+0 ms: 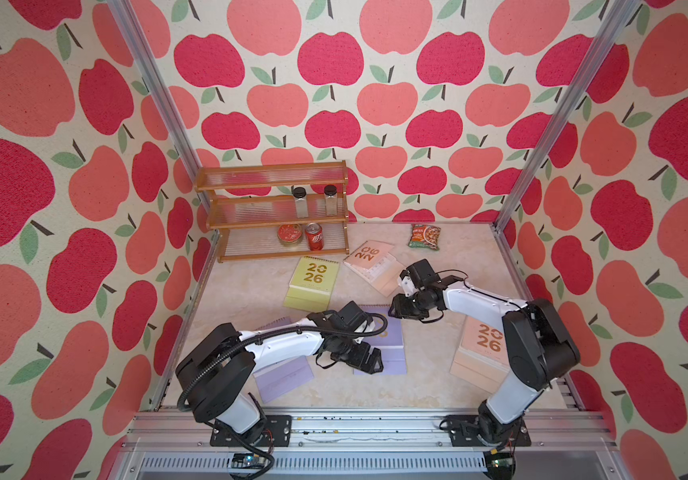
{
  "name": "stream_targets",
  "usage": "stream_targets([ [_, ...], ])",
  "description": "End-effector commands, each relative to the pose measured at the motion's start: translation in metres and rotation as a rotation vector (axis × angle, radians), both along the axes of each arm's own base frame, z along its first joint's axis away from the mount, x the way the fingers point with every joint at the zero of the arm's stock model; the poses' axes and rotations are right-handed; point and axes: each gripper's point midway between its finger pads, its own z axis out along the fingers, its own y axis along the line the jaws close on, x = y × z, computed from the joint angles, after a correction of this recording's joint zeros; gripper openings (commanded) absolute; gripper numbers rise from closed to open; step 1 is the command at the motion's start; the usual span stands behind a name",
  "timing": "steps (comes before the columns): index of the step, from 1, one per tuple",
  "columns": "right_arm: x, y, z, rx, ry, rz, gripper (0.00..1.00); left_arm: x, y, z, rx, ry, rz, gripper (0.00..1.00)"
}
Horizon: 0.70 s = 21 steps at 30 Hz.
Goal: Stack the calendars
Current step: Adjust the calendar at the center of the board.
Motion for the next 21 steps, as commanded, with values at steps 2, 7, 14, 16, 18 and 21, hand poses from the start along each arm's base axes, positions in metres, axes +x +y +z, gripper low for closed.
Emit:
stream_targets([
  [2, 0.0010, 0.0000, -0.0004, 0.008, 0.003, 0.010, 0.50, -0.0048, -0.0015, -0.0011, 0.019, 0.031, -0.004, 1.00],
  [7, 0.0012, 0.0006, 0.0010, 0.011, -0.001, 0.010, 0.50, -0.0046, -0.0017, 0.0002, 0.017, 0.027, -0.005, 1.00],
  [14, 0.0021, 0.0002, 0.0017, 0.007, -0.001, 0.007, 0.50, -0.0031, -0.0001, 0.0045, 0.020, 0.014, -0.002, 1.00],
  [16, 0.0013, -0.0005, 0.0011, 0.002, 0.002, 0.007, 0.50, -0.0010, 0.0027, 0.0060, 0.031, -0.003, 0.004, 1.00],
  [18, 0.0009, -0.0011, 0.0006, 0.001, 0.003, 0.006, 0.50, 0.0003, 0.0040, 0.0072, 0.032, -0.014, 0.010, 1.00],
  [21, 0.0009, -0.0015, 0.0012, 0.001, 0.001, 0.004, 0.50, 0.0016, 0.0064, 0.0071, 0.045, -0.026, 0.015, 1.00],
])
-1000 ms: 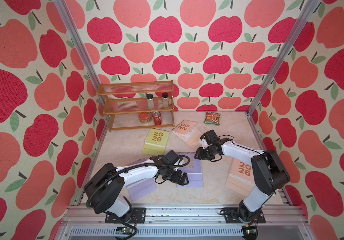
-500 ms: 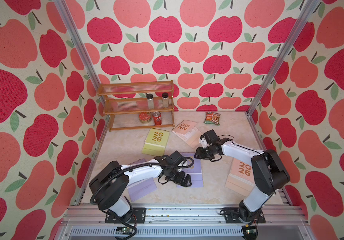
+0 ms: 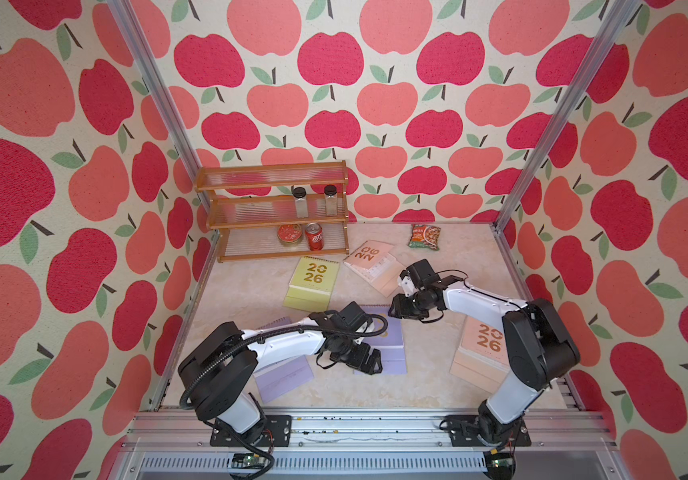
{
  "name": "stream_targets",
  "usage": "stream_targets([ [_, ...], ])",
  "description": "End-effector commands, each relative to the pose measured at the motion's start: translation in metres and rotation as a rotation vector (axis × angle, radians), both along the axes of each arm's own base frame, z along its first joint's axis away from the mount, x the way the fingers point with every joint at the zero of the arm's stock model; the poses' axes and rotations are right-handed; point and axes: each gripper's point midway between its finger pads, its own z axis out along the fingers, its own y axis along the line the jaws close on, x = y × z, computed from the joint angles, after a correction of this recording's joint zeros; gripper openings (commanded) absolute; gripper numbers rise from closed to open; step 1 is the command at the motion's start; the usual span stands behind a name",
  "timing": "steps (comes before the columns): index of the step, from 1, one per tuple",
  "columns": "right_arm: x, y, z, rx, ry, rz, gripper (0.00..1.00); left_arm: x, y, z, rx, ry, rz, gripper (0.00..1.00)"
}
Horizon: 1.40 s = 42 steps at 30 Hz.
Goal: Stack the calendars
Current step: Adjust the calendar at the center of the board.
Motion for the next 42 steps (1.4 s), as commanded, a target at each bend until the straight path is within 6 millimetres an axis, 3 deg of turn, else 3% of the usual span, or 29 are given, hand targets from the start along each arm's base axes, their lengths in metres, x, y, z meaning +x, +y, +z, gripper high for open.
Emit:
stream_targets([
  [1, 0.001, -0.002, 0.002, 0.000, 0.000, 0.002, 0.50, 0.003, 0.005, 0.008, 0.029, -0.033, 0.013, 1.00],
  [20, 0.002, 0.006, 0.003, 0.015, 0.001, 0.020, 0.50, -0.002, -0.012, 0.011, -0.009, -0.024, -0.035, 1.00],
  [31, 0.004, 0.003, 0.006, -0.008, -0.011, 0.012, 0.50, 0.004, -0.007, 0.013, 0.009, -0.059, -0.023, 1.00],
  [34, 0.007, -0.010, 0.014, -0.041, -0.043, -0.021, 0.51, 0.022, 0.002, 0.026, 0.013, -0.126, 0.000, 1.00],
  [37, 0.008, -0.037, 0.029, -0.090, -0.095, -0.087, 0.56, 0.050, 0.005, 0.056, -0.046, -0.211, 0.027, 0.99],
  [42, -0.002, -0.109, 0.052, -0.158, -0.155, -0.285, 0.87, 0.107, -0.002, 0.112, -0.162, -0.378, 0.032, 1.00],
])
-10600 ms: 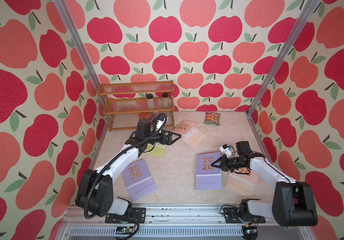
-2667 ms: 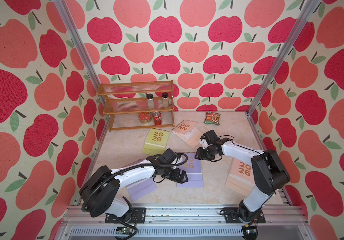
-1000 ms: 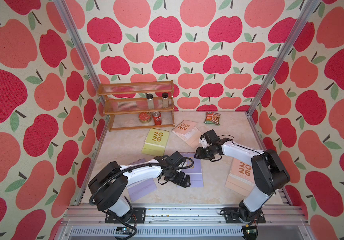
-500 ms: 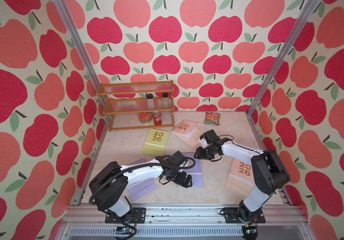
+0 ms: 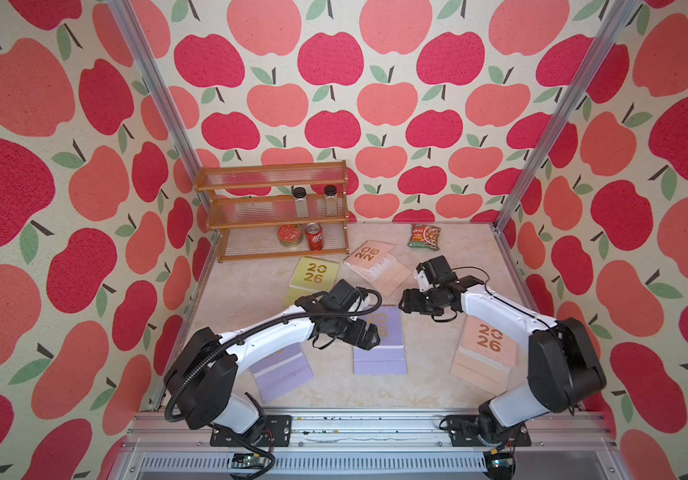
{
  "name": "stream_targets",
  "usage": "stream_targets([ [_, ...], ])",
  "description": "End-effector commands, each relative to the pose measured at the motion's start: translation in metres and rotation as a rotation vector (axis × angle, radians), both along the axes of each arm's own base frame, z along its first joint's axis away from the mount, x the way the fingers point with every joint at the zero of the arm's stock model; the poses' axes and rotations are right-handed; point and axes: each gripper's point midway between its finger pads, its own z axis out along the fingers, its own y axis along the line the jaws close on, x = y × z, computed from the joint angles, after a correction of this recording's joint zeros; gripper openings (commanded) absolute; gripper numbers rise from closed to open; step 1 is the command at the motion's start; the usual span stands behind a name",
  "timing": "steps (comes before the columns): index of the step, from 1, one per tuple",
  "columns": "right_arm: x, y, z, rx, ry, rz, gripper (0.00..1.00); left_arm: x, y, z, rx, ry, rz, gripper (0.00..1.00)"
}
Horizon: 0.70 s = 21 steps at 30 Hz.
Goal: Stack the calendars
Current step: Adjust the calendar at the center of the board.
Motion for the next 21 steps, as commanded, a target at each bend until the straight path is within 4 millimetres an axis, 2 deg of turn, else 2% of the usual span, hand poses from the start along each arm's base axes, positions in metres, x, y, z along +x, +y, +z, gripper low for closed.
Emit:
stream_targets([
  [1, -0.017, -0.062, 0.008, -0.097, -0.008, -0.170, 0.91, 0.040, -0.006, 0.046, -0.074, -0.168, -0.028, 1.00],
  [4, -0.032, -0.106, 0.016, -0.145, -0.013, -0.311, 0.99, 0.069, -0.016, 0.071, -0.146, -0.225, -0.044, 1.00],
  [6, -0.046, -0.133, 0.017, -0.200, 0.005, -0.401, 0.99, 0.086, -0.027, 0.085, -0.189, -0.258, -0.070, 0.99],
  [12, -0.084, -0.195, 0.014, -0.261, 0.061, -0.693, 0.99, 0.124, -0.059, 0.117, -0.305, -0.298, -0.130, 1.00],
  [16, -0.104, -0.223, 0.007, -0.233, 0.073, -0.873, 0.99, 0.132, -0.076, 0.130, -0.371, -0.299, -0.172, 1.00],
  [21, -0.129, -0.254, -0.006, -0.230, 0.124, -1.054, 0.99, 0.131, -0.081, 0.137, -0.402, -0.302, -0.201, 1.00],
])
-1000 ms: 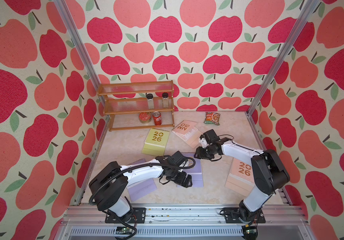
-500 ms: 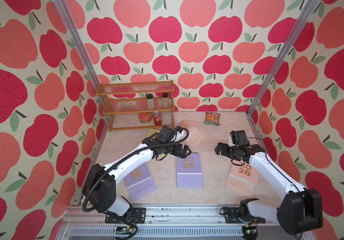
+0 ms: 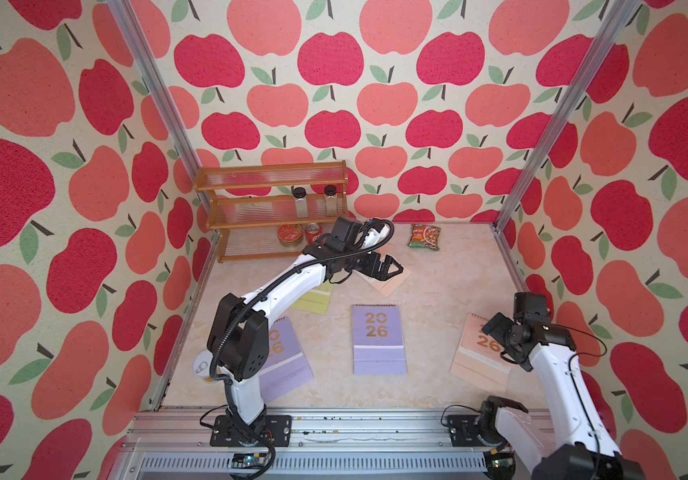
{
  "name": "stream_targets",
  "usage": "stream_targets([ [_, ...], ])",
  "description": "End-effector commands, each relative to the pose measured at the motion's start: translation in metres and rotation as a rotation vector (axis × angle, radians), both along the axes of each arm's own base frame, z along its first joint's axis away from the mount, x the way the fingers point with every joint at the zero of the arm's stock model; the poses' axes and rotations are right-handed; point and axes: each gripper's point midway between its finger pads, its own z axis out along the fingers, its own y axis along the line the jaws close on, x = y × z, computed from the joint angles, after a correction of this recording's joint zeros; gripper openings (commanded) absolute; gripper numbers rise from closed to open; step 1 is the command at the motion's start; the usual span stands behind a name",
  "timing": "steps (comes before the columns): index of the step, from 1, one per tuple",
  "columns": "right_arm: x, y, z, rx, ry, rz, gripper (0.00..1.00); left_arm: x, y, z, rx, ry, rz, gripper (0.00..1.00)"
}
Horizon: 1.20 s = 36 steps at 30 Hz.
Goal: Stack the calendars
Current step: Adjust the calendar at the center of the board.
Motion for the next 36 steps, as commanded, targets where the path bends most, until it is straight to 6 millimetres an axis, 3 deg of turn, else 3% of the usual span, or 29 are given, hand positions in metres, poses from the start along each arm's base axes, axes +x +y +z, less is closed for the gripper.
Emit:
stream_targets([
  [1, -0.023, -0.015, -0.012, 0.009, 0.052, -0.128, 0.99, -0.002, -0.007, 0.023, -0.060, -0.050, -0.058, 1.00],
  [6, -0.023, -0.021, -0.033, 0.090, 0.064, -0.186, 0.99, -0.003, -0.004, 0.020, -0.056, -0.045, -0.061, 0.99],
  [12, -0.011, -0.010, -0.058, 0.193, 0.053, -0.177, 0.99, -0.004, -0.005, 0.015, -0.052, -0.027, -0.063, 1.00],
  [21, 0.011, 0.004, -0.078, 0.302, 0.035, -0.109, 0.99, -0.001, -0.009, 0.002, -0.042, 0.022, -0.066, 1.00],
  [28, 0.037, 0.020, -0.074, 0.366, -0.022, 0.027, 0.96, 0.001, -0.020, -0.017, -0.018, 0.072, -0.081, 1.00],
  [36, 0.058, 0.052, -0.062, 0.399, -0.047, 0.183, 0.94, -0.008, -0.050, -0.044, 0.031, 0.136, -0.129, 1.00],
])
